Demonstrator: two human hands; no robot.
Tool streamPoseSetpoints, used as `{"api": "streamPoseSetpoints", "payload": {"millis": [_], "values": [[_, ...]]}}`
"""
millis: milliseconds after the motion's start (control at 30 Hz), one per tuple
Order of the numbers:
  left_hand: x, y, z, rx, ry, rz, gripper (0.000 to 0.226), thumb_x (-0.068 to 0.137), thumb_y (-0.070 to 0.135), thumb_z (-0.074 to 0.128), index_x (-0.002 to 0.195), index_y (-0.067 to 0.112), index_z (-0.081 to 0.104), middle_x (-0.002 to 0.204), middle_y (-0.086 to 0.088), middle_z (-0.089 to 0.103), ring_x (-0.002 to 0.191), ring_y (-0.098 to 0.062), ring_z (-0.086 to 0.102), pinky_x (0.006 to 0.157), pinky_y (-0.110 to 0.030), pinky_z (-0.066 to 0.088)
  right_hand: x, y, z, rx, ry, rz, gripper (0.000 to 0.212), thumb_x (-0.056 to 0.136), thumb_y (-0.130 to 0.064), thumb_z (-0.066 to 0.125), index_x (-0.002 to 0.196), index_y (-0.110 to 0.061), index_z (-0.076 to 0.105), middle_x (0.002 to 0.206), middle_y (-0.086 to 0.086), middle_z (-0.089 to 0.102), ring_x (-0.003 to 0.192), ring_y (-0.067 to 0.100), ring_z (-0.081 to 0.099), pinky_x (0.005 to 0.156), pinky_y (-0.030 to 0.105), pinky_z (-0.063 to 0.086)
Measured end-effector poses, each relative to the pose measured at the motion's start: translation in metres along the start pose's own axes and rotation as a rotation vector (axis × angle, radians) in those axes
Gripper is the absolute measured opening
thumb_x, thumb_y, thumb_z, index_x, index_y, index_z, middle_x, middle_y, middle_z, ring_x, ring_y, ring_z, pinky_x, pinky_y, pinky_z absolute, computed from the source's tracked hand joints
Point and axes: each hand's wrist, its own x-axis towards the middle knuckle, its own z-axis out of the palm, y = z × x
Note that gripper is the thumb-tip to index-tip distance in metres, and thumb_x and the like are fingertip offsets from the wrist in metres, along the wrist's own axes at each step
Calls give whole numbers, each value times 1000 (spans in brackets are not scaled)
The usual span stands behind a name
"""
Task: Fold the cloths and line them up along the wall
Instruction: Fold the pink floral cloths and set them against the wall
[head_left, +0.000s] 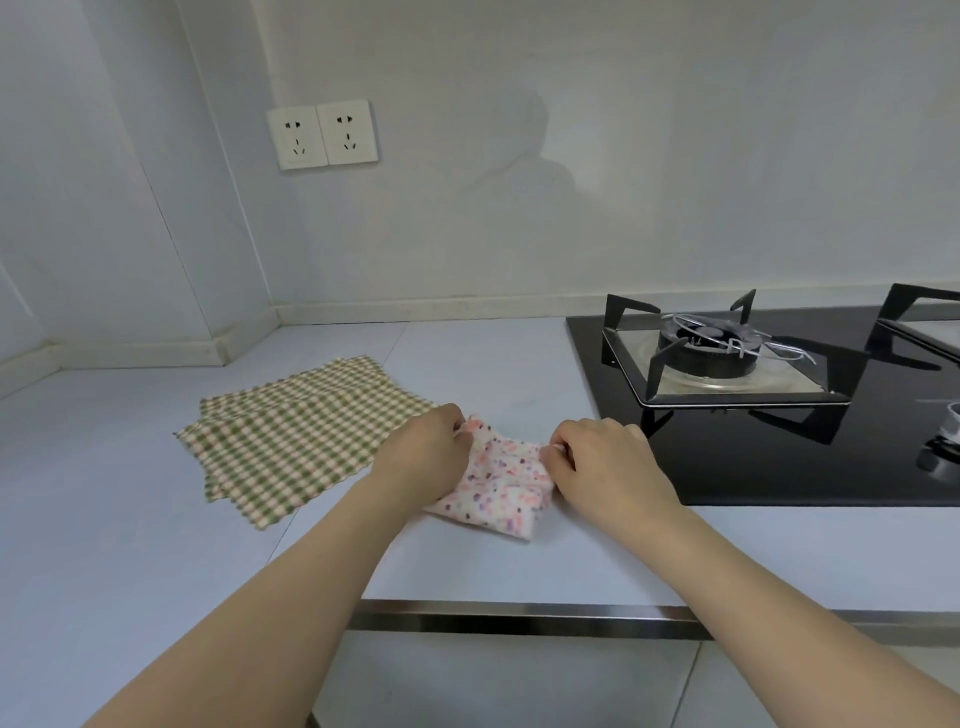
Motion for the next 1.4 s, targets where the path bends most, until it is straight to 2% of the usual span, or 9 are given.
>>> {"api": "streamPoseSetpoints", "payload": {"millis": [133, 267, 367, 467, 667, 800, 1000, 1200, 1400], "values": [[-6, 3, 0, 117, 49, 2, 24, 98, 32, 45, 114, 15, 50, 94, 1, 62, 83, -21, 57, 69, -30, 41, -1, 1, 1, -26, 13, -7, 26, 97, -40, 39, 95, -24, 59, 95, -7, 62, 91, 19, 51, 88, 37, 35], [-37, 9, -8, 15, 303, 187, 20, 92, 29, 53, 110, 20, 50, 101, 5, 54, 89, -16, 54, 72, -29, 43, -1, 1, 1, -56, 14, 21, 26, 95, -42, 39, 96, -27, 60, 99, -7, 59, 95, 19, 50, 90, 37, 31], [-71, 23, -11, -35, 170, 272, 23, 86, 49, 50, 95, 27, 48, 94, 13, 47, 88, -10, 46, 77, -27, 42, -1, 1, 1, -49, 15, 43, 25, 93, -42, 41, 95, -28, 61, 100, -6, 59, 97, 20, 50, 92, 38, 32], [-86, 36, -3, 242, 90, 184, 48, 80, 70, 39, 96, 26, 48, 98, 9, 48, 91, -14, 45, 82, -35, 45, -1, 0, -1, -33, -9, 64, 24, 92, -41, 41, 95, -29, 62, 101, -6, 59, 99, 20, 50, 92, 38, 31], [-89, 53, -1, 344, 92, 89, 34, 90, 39, 44, 114, 15, 43, 114, -7, 54, 102, -27, 55, 73, -33, 38, -5, -2, -4, -44, -24, 71, 27, 92, -42, 40, 99, -28, 63, 104, -4, 60, 101, 22, 51, 92, 40, 32], [-94, 60, 2, 327, -16, -11, 36, 86, 23, 47, 119, 11, 40, 121, -12, 48, 111, -30, 50, 87, -36, 40, -5, -4, -5, -46, -33, 78, 28, 94, -41, 39, 103, -28, 62, 108, -3, 59, 103, 23, 50, 93, 40, 31], [-100, 56, 9, 187, -115, -53, 52, 75, 33, 40, 121, 11, 38, 128, -10, 41, 121, -30, 38, 107, -44, 30, -6, -3, -5, -62, -34, 66, 29, 96, -42, 38, 106, -27, 59, 111, -3, 59, 105, 23, 49, 93, 40, 30], [-93, 23, 5, -120, 118, -72, 26, 99, 24, 32, 120, 17, 47, 127, -4, 46, 108, -27, 40, 82, -34, 32, -7, -3, -5, -71, -7, 55, 28, 94, -40, 37, 106, -27, 60, 109, -4, 58, 104, 21, 50, 93, 39, 31], [-94, 17, 8, 16, -43, -13, 35, 93, 48, 42, 125, 34, 43, 137, 11, 38, 122, -16, 32, 97, -31, 21, -9, -4, -7, -73, -30, 10, 30, 95, -41, 36, 104, -24, 59, 109, -3, 57, 101, 21, 49, 94, 40, 31]]}}
